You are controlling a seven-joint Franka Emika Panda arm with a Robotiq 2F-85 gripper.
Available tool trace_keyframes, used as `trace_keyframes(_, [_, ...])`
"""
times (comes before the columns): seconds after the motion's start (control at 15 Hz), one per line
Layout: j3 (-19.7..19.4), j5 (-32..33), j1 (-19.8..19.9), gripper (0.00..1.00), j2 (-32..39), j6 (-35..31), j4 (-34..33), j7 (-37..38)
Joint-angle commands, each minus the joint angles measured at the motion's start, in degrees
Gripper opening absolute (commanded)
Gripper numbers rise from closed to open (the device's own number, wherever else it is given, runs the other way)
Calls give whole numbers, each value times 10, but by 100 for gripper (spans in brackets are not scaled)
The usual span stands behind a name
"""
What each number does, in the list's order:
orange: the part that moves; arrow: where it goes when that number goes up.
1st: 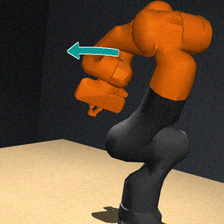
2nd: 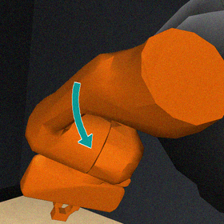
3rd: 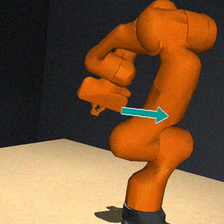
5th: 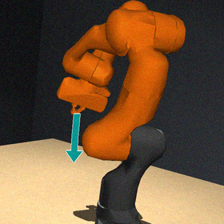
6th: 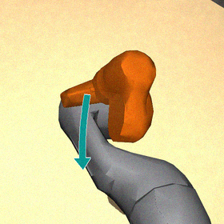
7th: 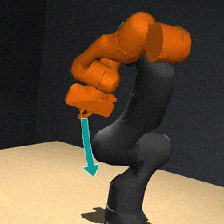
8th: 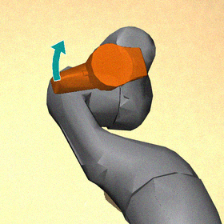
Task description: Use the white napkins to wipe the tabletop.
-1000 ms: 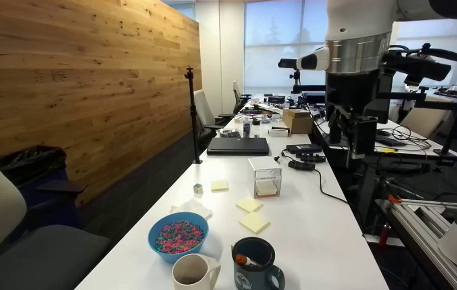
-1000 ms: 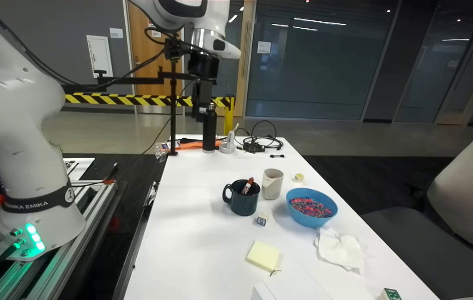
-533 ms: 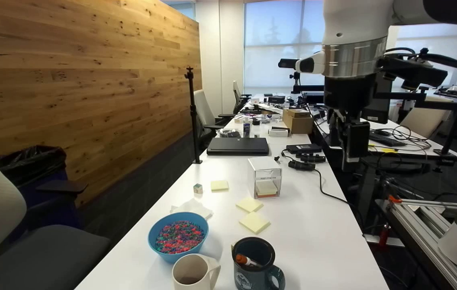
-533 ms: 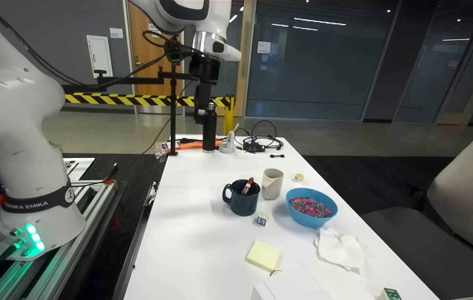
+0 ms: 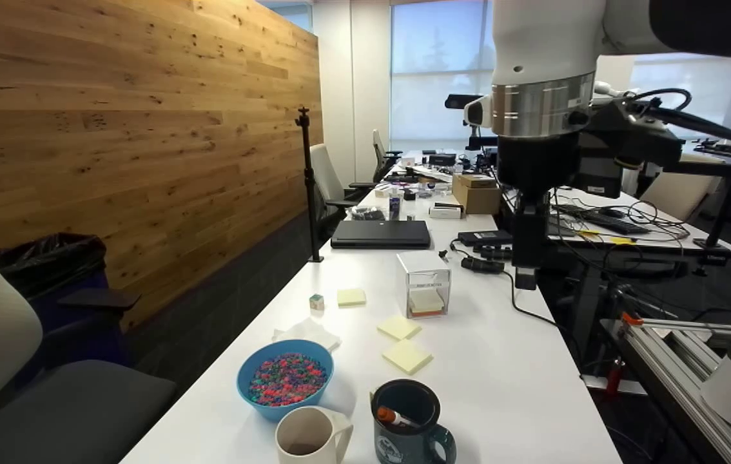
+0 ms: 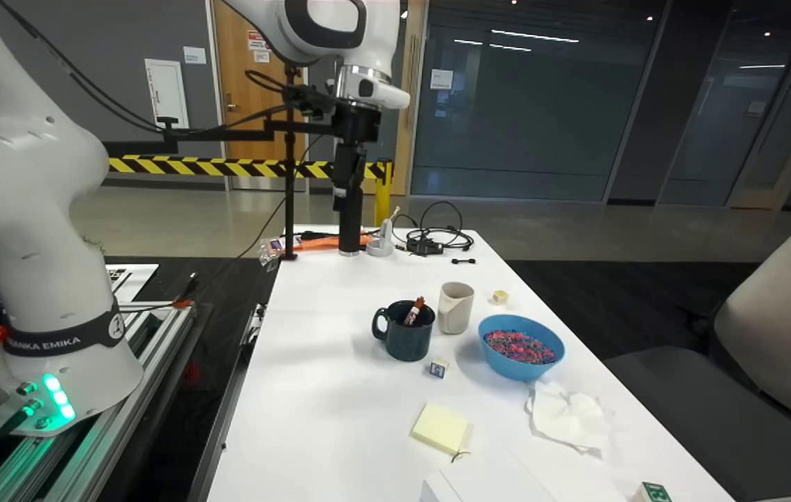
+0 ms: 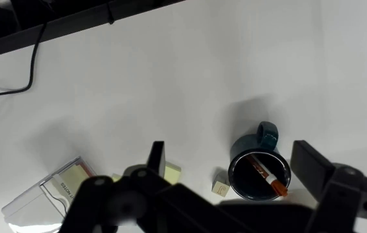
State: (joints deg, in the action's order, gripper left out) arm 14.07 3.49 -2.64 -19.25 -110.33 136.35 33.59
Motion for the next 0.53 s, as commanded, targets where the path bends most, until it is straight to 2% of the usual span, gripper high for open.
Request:
trace_keyframes(0.0, [4, -17, -1, 100, 32, -16, -26, 80])
trace_keyframes(0.47, [-27, -29, 8, 100, 87, -46, -75, 239])
